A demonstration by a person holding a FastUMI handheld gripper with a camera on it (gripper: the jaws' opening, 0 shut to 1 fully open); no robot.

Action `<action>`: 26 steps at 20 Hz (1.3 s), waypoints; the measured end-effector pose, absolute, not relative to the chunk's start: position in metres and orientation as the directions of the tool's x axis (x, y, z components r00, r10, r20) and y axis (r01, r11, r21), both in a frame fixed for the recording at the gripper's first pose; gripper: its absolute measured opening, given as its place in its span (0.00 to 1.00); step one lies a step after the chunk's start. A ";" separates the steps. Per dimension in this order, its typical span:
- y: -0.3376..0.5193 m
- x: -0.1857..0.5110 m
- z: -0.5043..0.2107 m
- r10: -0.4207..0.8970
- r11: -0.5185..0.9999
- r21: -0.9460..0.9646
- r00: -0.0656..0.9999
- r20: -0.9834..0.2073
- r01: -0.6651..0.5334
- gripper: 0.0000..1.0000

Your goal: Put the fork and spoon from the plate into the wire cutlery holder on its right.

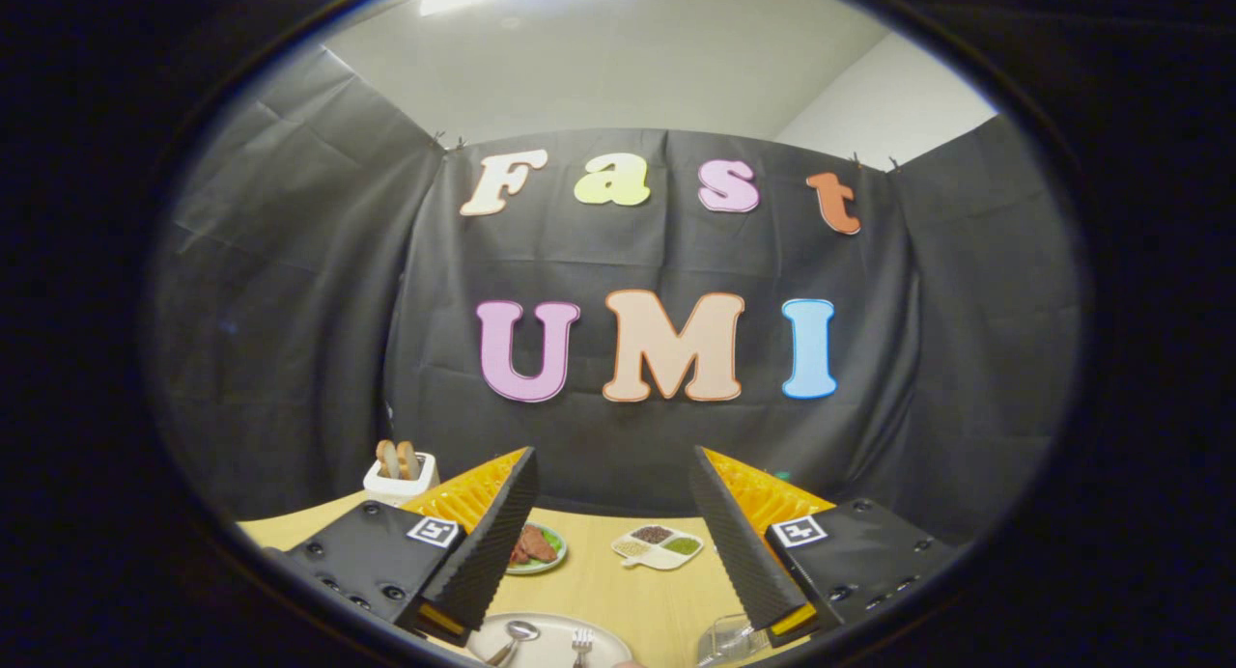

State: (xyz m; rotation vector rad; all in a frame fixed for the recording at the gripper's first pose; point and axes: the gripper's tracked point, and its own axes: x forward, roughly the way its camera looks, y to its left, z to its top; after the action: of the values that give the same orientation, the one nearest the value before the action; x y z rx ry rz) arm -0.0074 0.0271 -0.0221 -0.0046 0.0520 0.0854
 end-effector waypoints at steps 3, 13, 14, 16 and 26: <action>0.031 -0.007 -0.029 0.096 0.995 -0.005 0.993 -0.073 -0.096 1.00; 0.043 -0.001 -0.055 0.134 0.991 0.005 0.981 -0.139 -0.134 1.00; 0.044 0.000 -0.063 0.139 0.990 0.009 0.978 -0.157 -0.139 1.00; 0.047 0.001 -0.082 0.151 0.988 0.019 0.967 -0.207 -0.150 1.00; 0.058 -0.010 -0.173 0.182 0.979 -0.004 0.881 -0.437 -0.204 1.00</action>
State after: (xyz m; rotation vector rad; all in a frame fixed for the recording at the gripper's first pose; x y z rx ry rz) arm -0.0103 0.0584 -0.1730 -0.0502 0.4499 0.2009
